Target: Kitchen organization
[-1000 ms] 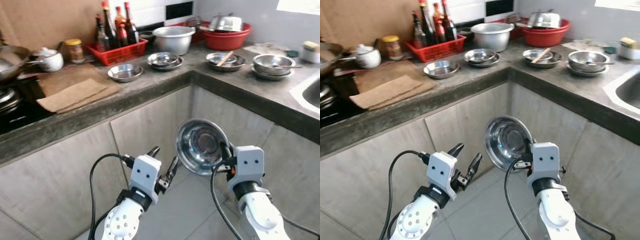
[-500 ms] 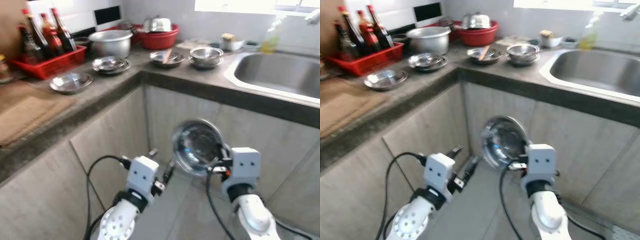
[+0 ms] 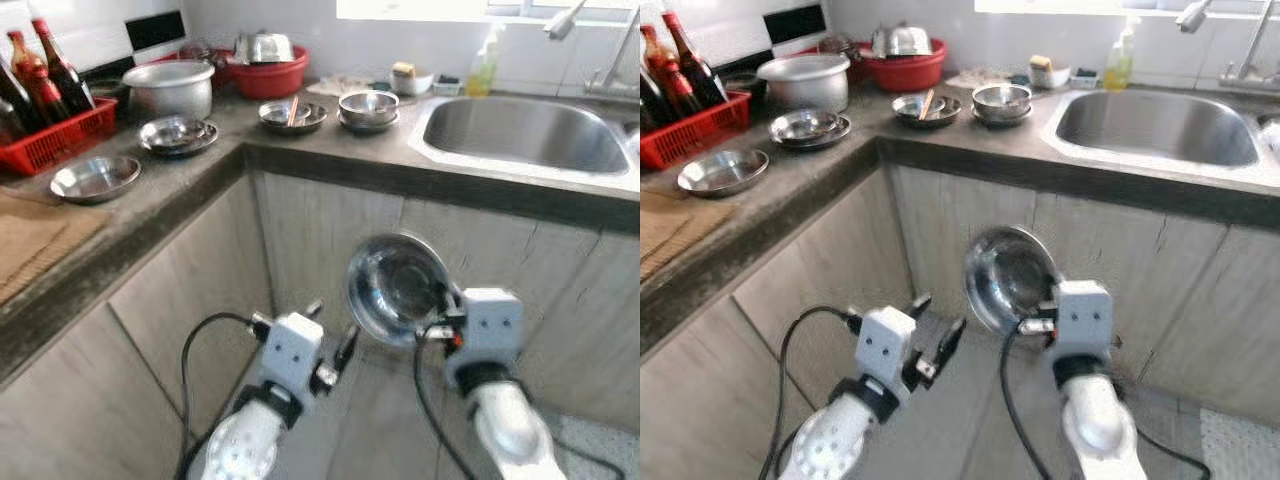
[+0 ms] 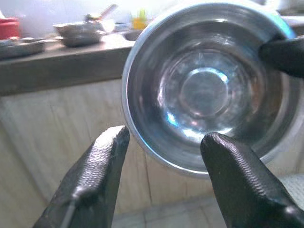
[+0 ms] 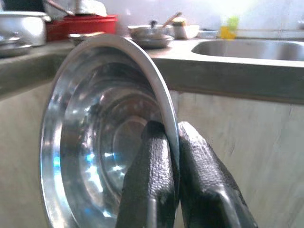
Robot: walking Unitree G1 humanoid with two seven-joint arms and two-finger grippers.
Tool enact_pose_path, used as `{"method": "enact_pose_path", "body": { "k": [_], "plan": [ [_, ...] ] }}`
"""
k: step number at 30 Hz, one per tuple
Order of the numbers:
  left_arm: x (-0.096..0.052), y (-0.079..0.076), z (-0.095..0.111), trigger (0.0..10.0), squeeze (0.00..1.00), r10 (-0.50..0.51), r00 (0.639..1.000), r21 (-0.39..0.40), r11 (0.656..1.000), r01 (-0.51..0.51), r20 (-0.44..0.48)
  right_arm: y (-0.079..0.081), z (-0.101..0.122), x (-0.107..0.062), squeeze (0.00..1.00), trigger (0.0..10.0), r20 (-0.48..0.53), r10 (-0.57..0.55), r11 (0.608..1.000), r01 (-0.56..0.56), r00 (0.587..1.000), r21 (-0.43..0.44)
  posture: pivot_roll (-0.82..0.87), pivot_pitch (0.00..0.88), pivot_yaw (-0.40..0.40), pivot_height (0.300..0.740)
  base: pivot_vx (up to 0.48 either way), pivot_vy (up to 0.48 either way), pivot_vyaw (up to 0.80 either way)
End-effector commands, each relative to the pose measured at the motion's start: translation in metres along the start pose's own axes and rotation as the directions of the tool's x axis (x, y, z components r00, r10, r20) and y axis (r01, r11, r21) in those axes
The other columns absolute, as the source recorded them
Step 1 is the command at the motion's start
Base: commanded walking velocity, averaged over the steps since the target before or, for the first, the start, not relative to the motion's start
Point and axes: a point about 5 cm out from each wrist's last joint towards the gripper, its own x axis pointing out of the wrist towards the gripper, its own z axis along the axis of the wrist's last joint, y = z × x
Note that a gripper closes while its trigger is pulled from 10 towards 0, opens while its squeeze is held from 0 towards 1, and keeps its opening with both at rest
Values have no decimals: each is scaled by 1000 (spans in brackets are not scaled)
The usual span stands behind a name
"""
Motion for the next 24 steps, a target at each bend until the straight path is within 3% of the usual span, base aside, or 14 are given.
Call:
{"method": "enact_pose_path", "body": {
  "k": [1,5,14,18,24],
  "plan": [
    [3,-5,3,10000,0,-21,1000,1,1000,21,10,-5,6,1,0,10000,26,-24,1000,25,999,-11,80,66,32,740,0,0,-775],
    [3,-6,3,10000,0,-29,999,5,1000,29,15,-5,6,1,0,10000,25,-25,1000,25,999,-12,80,65,33,740,0,-66,-770],
    [5,-4,5,10000,0,-4,1000,-27,1000,5,11,-3,7,2,0,10000,28,-20,1000,20,999,-13,82,68,34,740,292,-355,-770],
    [5,-1,2,10000,0,9,1000,-30,1000,-9,-4,-3,7,2,0,10000,31,-16,1000,16,999,-14,82,68,34,740,0,0,-766],
    [4,-3,2,10000,0,-3,1000,-8,1000,3,-1,-1,7,3,0,10000,31,-6,1000,6,1000,-25,82,62,30,740,0,0,0]
  ]
}}
